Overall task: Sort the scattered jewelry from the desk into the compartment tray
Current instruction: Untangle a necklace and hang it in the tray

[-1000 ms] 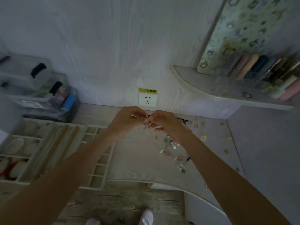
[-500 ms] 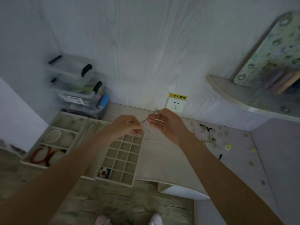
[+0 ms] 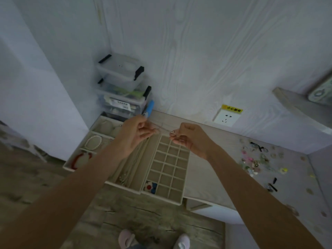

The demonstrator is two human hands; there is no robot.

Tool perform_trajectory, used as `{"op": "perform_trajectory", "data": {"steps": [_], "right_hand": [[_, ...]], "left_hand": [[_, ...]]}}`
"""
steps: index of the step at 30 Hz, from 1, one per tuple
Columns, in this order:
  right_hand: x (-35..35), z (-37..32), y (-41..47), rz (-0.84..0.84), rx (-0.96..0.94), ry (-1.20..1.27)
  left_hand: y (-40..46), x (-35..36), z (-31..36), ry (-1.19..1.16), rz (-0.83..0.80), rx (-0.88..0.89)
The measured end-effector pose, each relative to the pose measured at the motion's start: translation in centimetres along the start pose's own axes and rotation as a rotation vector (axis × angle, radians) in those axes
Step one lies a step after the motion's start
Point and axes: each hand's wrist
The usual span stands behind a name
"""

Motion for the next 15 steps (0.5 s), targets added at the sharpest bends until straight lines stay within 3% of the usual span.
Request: {"op": "perform_trajectory", "data": {"steps": [5,10,15], "right_hand": [[2.3,1.0,1.1,-0.011,0.01,0.018],[3.3,1.0,2.1,-0.006,-0.013,-0.024],[3.3,1.8,2.9,0.059,-0.038,-0.081]], "left_hand": [[0.1,-3.0,0.5,0.077,0.074,0.053],[0.3,-6.2,0.8,0.432,0.242,0.148],[0.3,-8.2,0.9,0.901,0.208,0.252]]}}
Point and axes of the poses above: each hand's wrist, its own y-axis towards the middle knuckle, its own x-axis out of the palm, z = x × y, and after that the axes turned 13 degrees about -x, right-handed
